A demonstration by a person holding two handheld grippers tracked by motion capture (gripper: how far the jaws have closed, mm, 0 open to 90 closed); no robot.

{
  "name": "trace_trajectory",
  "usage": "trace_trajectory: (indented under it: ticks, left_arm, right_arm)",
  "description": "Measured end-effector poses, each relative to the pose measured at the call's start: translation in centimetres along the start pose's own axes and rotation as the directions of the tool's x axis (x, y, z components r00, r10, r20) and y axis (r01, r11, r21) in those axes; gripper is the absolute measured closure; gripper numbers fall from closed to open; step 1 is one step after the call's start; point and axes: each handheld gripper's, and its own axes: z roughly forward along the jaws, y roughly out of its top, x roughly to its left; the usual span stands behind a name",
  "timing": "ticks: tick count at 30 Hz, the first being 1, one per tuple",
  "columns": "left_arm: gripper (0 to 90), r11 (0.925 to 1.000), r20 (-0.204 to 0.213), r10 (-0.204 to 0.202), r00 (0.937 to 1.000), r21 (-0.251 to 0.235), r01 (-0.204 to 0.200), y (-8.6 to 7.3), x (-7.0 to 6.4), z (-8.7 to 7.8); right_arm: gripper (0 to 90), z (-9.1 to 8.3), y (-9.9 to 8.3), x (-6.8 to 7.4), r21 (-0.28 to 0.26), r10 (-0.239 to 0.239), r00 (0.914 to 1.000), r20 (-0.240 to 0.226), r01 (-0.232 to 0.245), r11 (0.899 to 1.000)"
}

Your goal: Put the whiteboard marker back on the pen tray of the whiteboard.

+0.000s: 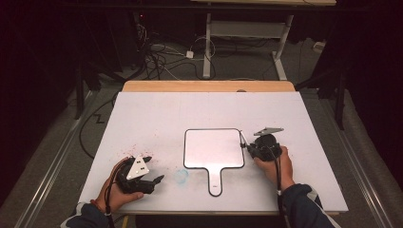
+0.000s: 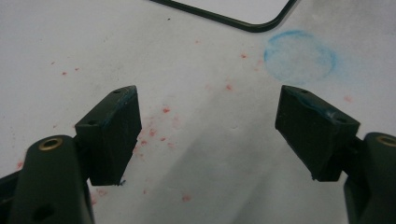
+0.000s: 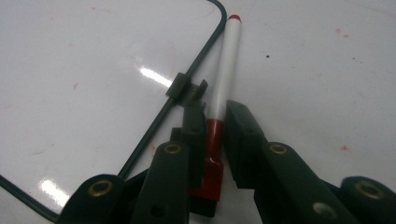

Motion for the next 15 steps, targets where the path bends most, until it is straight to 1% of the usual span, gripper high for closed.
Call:
trace_trajectory:
  ticks: [3,4,6,8,11,14,15]
  left_arm:
    - [21.7,1.0,0.005,0.001,1.0,0.001,-0.001,0.0,0.0,0.0]
    - [21.7,1.0,0.006,0.002,1.0,0.002,-0.002,0.0,0.0,0.0]
    - [21.7,1.0,0.008,0.005,1.0,0.002,-0.005,0.0,0.0,0.0]
    - [21.7,1.0,0.009,0.004,1.0,0.002,-0.004,0.0,0.0,0.1]
    - [21.7,1.0,0.009,0.006,0.9999,0.002,-0.006,0.0,0.0,0.1]
    - [21.7,1.0,0.008,0.006,0.9999,0.001,-0.006,0.0,0.0,0.0]
    - [21.7,1.0,0.008,0.006,1.0,0.002,-0.006,0.0,0.0,0.0]
  right_arm:
    - [81.3,-0.1,-0.2,0.0,-0.014,0.013,0.9995,0.028,-0.013,1.0]
    - [81.6,-0.2,-0.2,-0.1,-0.025,0.026,0.9991,0.033,-0.025,0.999]
    - [81.6,-0.5,-0.3,-0.3,-0.038,0.042,0.999,0.018,-0.041,0.998]
    - [81.6,-0.9,-0.2,-0.2,-0.051,0.043,0.9991,0.002,-0.043,0.998]
    - [81.6,-1.6,0.1,0.2,-0.08,0.04,0.9992,-0.003,-0.04,0.996]
    - [81.5,-1.6,0.2,0.9,-0.087,0.04,0.9991,-0.017,-0.041,0.995]
    - [81.5,-1.4,0.2,1.0,-0.091,0.053,0.9982,-0.026,-0.055,0.994]
